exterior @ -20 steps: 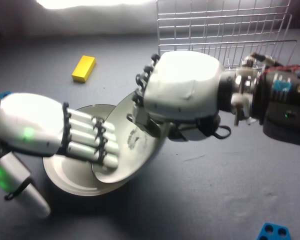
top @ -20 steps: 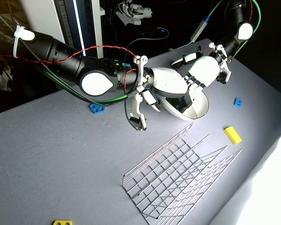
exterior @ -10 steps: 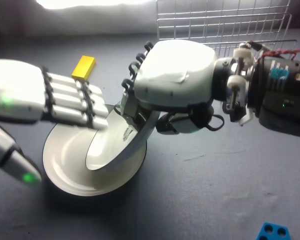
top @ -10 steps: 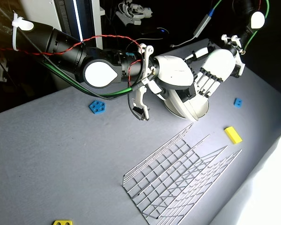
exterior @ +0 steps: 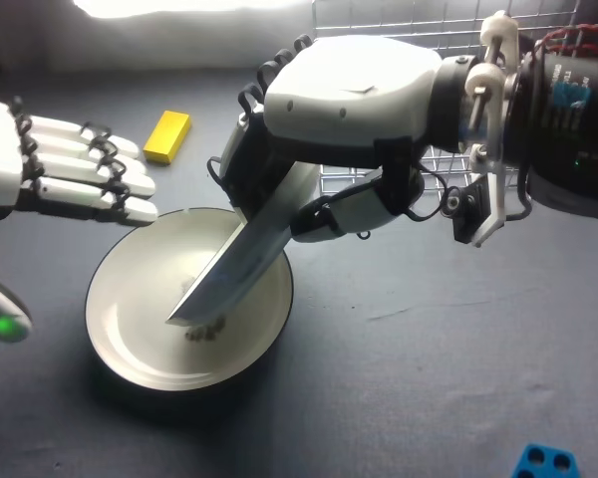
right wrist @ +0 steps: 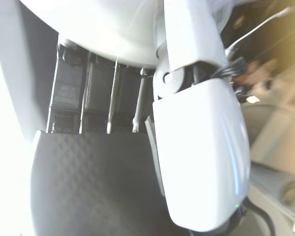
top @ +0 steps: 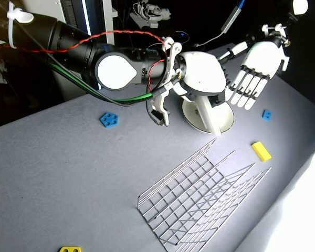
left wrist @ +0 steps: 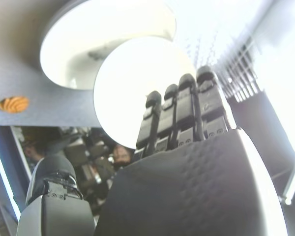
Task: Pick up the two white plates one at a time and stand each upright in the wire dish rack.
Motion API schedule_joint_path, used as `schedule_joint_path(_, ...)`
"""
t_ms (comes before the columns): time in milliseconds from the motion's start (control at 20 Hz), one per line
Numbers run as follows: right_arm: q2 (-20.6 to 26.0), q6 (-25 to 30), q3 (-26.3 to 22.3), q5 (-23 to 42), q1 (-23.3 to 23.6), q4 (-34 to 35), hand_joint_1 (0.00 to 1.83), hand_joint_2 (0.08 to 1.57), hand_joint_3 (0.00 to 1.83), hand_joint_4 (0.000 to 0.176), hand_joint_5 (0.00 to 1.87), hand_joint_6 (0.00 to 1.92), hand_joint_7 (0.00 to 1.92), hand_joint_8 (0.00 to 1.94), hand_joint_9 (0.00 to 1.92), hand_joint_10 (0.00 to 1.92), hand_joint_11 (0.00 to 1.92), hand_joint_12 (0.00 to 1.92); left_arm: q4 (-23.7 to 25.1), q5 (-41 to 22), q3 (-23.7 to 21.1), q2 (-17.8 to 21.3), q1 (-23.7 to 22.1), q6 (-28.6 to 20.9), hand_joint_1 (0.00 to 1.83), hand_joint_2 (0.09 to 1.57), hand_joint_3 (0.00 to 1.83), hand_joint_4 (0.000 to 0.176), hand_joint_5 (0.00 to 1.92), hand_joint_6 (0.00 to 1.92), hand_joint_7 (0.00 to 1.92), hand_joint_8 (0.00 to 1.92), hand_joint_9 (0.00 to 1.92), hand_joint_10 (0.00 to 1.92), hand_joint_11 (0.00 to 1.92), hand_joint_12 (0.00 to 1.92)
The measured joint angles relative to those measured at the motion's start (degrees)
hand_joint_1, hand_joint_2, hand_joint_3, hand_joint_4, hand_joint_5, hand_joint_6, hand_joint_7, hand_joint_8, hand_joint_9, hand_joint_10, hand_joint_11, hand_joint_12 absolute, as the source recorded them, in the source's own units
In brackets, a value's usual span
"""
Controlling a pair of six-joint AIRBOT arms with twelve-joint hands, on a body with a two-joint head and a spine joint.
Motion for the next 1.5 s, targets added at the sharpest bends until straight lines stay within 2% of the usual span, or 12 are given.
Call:
schedule_joint_path(250, 0.2, 8.5, 0.0, -1.7, 2.1, -2.1, 1.37, 1.11, 0.0, 0.0, 0.94, 1.06, 0.96, 0.95, 0.93, 1.14, 0.84, 1.15, 1.7, -0.8, 0.4, 0.7, -2.0, 0.0, 0.0, 1.01, 0.0, 0.0, 0.05, 0.0, 0.0, 0.0, 0.0, 0.0, 0.0, 0.0)
schedule_joint_path(500, 0.7, 18.8, 0.4, -2.1, 4.9, -3.5, 1.37, 1.12, 0.0, 0.0, 0.92, 1.08, 0.96, 0.96, 0.92, 1.15, 0.84, 1.14, 2.0, -1.3, 3.4, 0.6, -2.1, 0.0, 0.0, 1.01, 0.0, 0.0, 0.04, 0.01, 0.01, 0.0, 0.0, 0.0, 0.0, 0.0)
schedule_joint_path(700, 0.7, 28.3, 1.7, -3.3, 6.8, -3.4, 1.38, 1.1, 0.0, 0.0, 0.97, 1.02, 0.99, 0.89, 0.93, 1.14, 0.85, 1.13, 2.4, -1.2, 4.6, 0.6, -2.1, 0.0, 0.0, 1.01, 0.0, 0.0, 0.05, 0.0, 0.0, 0.0, 0.0, 0.0, 0.0, 0.0)
schedule_joint_path(800, 0.7, 33.8, 3.6, -6.4, 8.5, -2.3, 1.38, 1.1, 0.0, 0.0, 0.98, 0.99, 0.99, 0.89, 0.94, 1.14, 0.84, 1.17, 2.8, -1.4, 4.5, 0.3, -2.1, -0.1, 0.0, 1.01, 0.0, 0.0, 0.04, 0.0, 0.0, 0.0, 0.0, 0.0, 0.0, 0.0)
schedule_joint_path(1000, 0.9, 37.2, 5.6, -8.9, 9.9, -1.5, 1.37, 1.12, 0.0, 0.0, 0.94, 1.06, 0.96, 0.94, 0.91, 1.18, 0.83, 1.16, 3.1, -1.6, 4.6, 0.3, -2.1, -0.1, 0.0, 1.01, 0.0, 0.0, 0.04, 0.0, 0.0, 0.0, 0.0, 0.0, 0.0, 0.0)
schedule_joint_path(1100, 1.0, 37.4, 6.2, -10.4, 10.0, 2.8, 1.38, 1.11, 0.0, 0.0, 0.96, 1.02, 0.99, 0.9, 0.93, 1.14, 0.84, 1.14, 3.5, -1.8, 5.1, 0.1, -2.1, -0.2, 0.0, 1.01, 0.0, 0.0, 0.05, 0.01, 0.01, 0.0, 0.0, 0.0, 0.0, 0.0)
schedule_joint_path(1350, 1.9, 37.4, 7.8, -14.6, 12.1, 9.3, 1.37, 1.12, 0.0, 0.0, 0.91, 1.1, 0.98, 0.92, 0.92, 1.15, 0.82, 1.14, 4.1, -2.0, 5.3, -0.1, -2.1, -0.2, 0.0, 1.01, 0.0, 0.0, 0.04, 0.0, 0.0, 0.0, 0.0, 0.0, 0.0, 0.0)
schedule_joint_path(1450, 2.1, 37.4, 8.3, -15.3, 12.8, 11.1, 1.38, 1.08, 0.0, 0.0, 0.96, 0.99, 1.05, 0.81, 1.02, 1.04, 0.85, 1.1, 4.1, -1.9, 5.6, -0.4, -2.1, -0.2, 0.0, 1.01, 0.0, 0.0, 0.05, 0.0, 0.01, 0.0, 0.0, 0.0, 0.0, 0.0)
schedule_joint_path(1500, 2.1, 37.4, 8.4, -15.8, 13.0, 11.8, 1.38, 1.08, 0.0, 0.0, 0.97, 0.98, 1.04, 0.81, 1.01, 1.07, 0.85, 1.09, 4.2, -2.0, 5.6, -0.4, -2.1, -0.2, 0.0, 1.02, 0.0, 0.0, 0.05, 0.0, 0.01, 0.0, 0.0, 0.0, 0.0, 0.0)
